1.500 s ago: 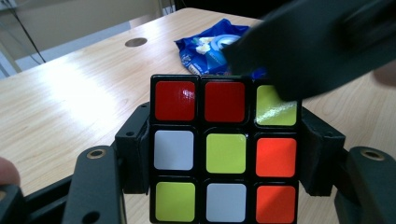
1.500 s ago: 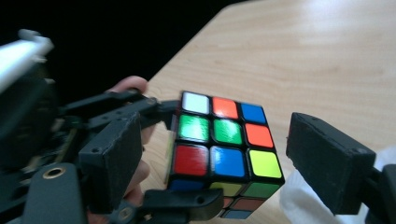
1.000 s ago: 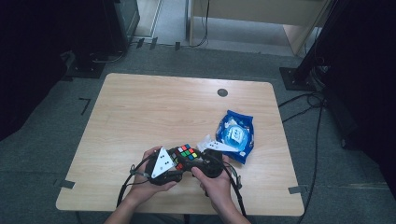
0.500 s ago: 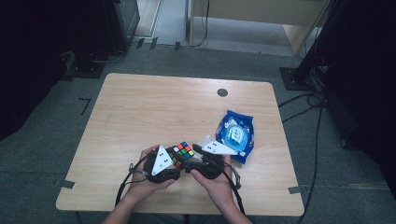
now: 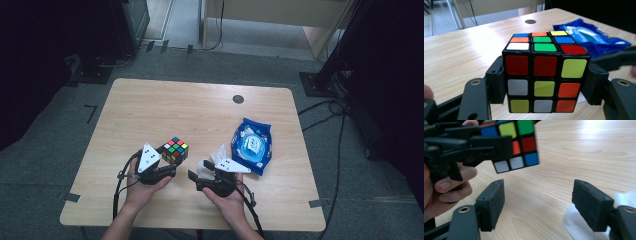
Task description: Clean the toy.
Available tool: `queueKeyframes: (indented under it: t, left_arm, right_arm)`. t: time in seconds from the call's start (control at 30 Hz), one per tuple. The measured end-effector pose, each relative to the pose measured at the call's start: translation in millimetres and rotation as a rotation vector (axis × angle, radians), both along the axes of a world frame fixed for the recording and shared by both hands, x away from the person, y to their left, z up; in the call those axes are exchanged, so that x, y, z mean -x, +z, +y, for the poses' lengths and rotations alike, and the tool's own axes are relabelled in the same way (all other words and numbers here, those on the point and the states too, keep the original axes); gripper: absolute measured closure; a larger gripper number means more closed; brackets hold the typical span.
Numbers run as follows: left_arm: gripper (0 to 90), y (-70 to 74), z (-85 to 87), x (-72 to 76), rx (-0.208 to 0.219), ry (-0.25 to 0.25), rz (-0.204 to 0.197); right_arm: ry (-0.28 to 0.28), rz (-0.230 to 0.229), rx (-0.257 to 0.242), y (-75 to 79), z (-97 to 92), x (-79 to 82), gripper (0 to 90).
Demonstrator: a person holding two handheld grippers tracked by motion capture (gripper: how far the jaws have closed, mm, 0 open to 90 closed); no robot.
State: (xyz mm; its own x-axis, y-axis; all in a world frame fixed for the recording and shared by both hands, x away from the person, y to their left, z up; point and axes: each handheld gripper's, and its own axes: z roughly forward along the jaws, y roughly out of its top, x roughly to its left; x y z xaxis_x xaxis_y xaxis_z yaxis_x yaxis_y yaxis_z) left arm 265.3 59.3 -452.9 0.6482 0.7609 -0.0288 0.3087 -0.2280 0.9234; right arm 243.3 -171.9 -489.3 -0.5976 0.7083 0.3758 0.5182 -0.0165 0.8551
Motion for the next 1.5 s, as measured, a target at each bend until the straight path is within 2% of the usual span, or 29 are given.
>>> queueKeyframes:
  t: [0.2, 0.4, 0.53, 0.6, 0.73, 0.93, 1.07, 1.13, 1.2, 1.3, 1.37, 1.43, 1.5]
  left_arm:
    - [34.3, 3.5, -8.7, 2.7, 0.035, -0.051, 0.028]
    - [34.3, 1.7, -16.4, 4.0, 0.05, -0.08, 0.053]
    - [34.3, 0.3, -21.6, 5.9, 0.049, -0.097, 0.059]
    - [34.3, -0.1, -22.3, 6.3, 0.047, -0.102, 0.062]
    - [34.2, -0.3, -20.1, 4.1, 0.063, -0.114, 0.085]
    - [33.8, -1.3, -20.5, 1.0, 0.052, -0.126, 0.125]
    - [33.3, -1.6, -20.4, -1.6, 0.046, -0.136, 0.161]
    - [33.8, -1.6, -20.6, -0.1, 0.028, -0.141, 0.143]
    - [34.1, -0.5, -21.8, 2.0, 0.015, -0.136, 0.122]
    - [34.2, 2.0, -17.0, 1.3, 0.044, -0.113, 0.112]
    - [34.2, 3.2, -11.3, -0.1, 0.052, -0.092, 0.103]
    - [34.2, 3.3, -5.6, -1.4, 0.046, -0.062, 0.085]
    - [34.2, 2.7, -1.1, -3.1, 0.052, -0.043, 0.08]
  right_arm:
    - [0.007, -0.044, -0.026, 0.6, 11.1, -0.6, 19.6]
    - [0.007, -0.081, -0.013, 0.7, 14.8, 0.5, 19.0]
    - [-0.009, -0.128, 0.021, 0.1, 17.3, 2.5, 25.9]
    - [-0.022, -0.158, 0.048, 0.1, 18.3, 4.8, 33.6]
    - [-0.009, -0.185, 0.071, 0.8, 16.9, 4.9, 34.6]
    - [0.008, -0.253, 0.166, -1.0, 16.1, 4.9, 34.9]
    - [0.028, -0.387, 0.32, -2.6, 19.7, 9.2, 34.9]
    - [0.035, -0.427, 0.377, -3.3, 21.2, 10.9, 34.8]
    - [0.042, -0.438, 0.379, -3.9, 20.5, 10.7, 34.6]
    - [0.04, -0.448, 0.407, -3.6, 18.1, 10.6, 29.6]
    - [0.05, -0.414, 0.417, -4.7, 12.6, 7.7, 26.8]
    - [0.003, -0.384, 0.412, -4.9, 4.6, 4.6, 31.3]
    - [-0.046, -0.329, 0.353, -0.6, -4.8, 1.2, 32.6]
